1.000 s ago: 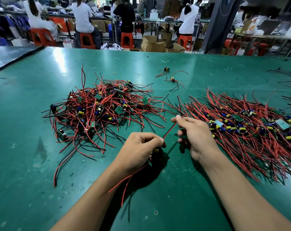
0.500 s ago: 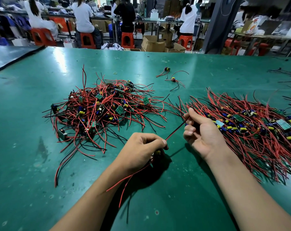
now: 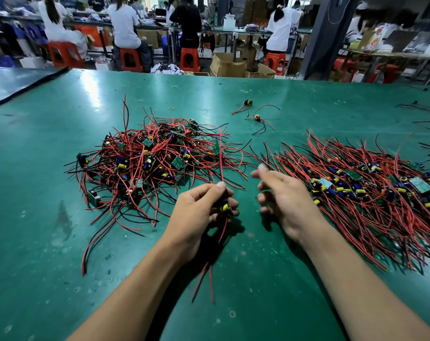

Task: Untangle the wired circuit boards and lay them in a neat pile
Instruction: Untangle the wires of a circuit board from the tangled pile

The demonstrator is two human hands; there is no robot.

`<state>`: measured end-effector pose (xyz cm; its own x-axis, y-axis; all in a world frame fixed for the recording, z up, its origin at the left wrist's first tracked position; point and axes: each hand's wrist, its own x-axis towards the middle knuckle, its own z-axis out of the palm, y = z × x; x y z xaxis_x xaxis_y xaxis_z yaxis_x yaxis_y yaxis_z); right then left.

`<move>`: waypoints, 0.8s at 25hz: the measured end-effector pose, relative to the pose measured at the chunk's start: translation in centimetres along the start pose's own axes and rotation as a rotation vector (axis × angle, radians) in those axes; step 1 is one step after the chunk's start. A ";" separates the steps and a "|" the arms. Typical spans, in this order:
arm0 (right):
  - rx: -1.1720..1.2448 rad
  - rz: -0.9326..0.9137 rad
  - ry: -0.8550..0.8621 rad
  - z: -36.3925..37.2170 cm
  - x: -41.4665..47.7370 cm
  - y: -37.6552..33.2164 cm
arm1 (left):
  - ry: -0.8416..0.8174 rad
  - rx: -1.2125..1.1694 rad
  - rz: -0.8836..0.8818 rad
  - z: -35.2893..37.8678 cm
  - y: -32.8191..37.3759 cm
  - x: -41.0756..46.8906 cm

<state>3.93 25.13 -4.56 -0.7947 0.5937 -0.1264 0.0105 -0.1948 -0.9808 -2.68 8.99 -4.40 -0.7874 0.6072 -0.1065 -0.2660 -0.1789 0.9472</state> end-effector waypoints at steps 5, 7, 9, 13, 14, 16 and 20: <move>-0.552 -0.131 -0.416 1.0 -1.2 0.4 | 0.100 -0.159 0.034 0.4 0.2 0.0; -0.493 -0.103 -0.470 1.5 -1.6 0.3 | 0.145 -0.186 0.033 0.5 0.1 0.3; -0.553 -0.177 -0.392 2.1 -2.0 0.5 | 0.183 -0.202 0.033 0.5 0.0 0.6; -0.505 -0.334 -0.267 2.7 -2.4 0.9 | 0.178 -0.252 0.031 0.1 0.2 0.5; -0.484 -0.366 -0.241 2.7 -2.3 0.9 | 0.172 -0.258 0.031 0.0 0.3 0.3; -0.414 -0.380 -0.231 2.7 -2.2 0.7 | 0.162 -0.241 0.026 -0.1 0.3 0.2; -0.348 -0.351 -0.270 2.9 -2.3 0.5 | 0.158 -0.236 0.010 -0.3 0.4 0.1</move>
<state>4.02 21.36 -4.34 -0.9134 0.3462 0.2141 -0.1195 0.2747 -0.9541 -3.05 8.76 -4.16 -0.8626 0.4796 -0.1609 -0.3653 -0.3705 0.8540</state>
